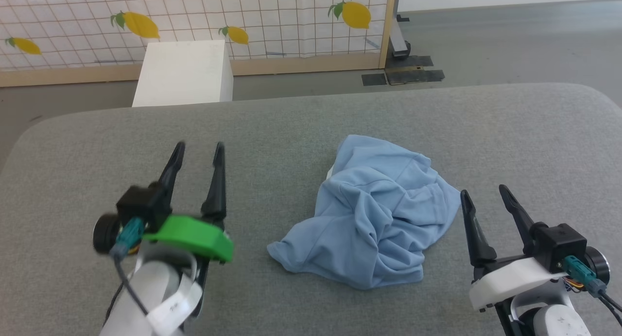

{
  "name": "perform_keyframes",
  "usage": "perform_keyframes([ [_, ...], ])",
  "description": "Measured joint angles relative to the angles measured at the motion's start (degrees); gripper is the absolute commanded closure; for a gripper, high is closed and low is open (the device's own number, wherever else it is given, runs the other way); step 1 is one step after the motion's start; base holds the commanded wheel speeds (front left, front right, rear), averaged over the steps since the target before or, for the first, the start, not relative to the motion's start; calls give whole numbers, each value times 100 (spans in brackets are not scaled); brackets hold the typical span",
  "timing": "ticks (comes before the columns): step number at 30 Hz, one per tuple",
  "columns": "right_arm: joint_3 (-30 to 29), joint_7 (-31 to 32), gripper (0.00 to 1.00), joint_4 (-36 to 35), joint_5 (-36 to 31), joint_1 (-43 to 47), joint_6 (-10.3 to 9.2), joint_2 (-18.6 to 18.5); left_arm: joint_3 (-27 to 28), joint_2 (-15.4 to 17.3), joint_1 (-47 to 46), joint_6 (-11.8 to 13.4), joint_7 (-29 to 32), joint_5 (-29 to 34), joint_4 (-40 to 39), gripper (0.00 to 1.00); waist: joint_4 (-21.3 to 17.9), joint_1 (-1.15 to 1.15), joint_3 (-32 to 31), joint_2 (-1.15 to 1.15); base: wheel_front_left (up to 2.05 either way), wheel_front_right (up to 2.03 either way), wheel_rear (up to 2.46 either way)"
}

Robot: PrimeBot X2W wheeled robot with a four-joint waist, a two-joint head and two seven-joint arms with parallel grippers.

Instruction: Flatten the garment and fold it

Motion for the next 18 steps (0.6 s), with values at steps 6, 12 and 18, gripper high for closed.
perform_keyframes([
  [6, -12, 77, 0, -16, 0, 11, 0, -1, 530, -124, 964, -57, 0, 289, -380, 0, 85, 0, -17, 0, 0, 0, 0],
  [12, 163, 342, 0, -20, -62, -49, 0, -4, 844, -438, 1232, -237, 0, 522, -572, 0, 239, 0, 63, 0, 0, 0, 0],
  [18, 882, 1104, 0, 191, 60, -664, 0, 3, 1040, -665, 1233, -450, 1, 782, -606, 0, 410, 0, 196, 0, 0, 0, 0],
])
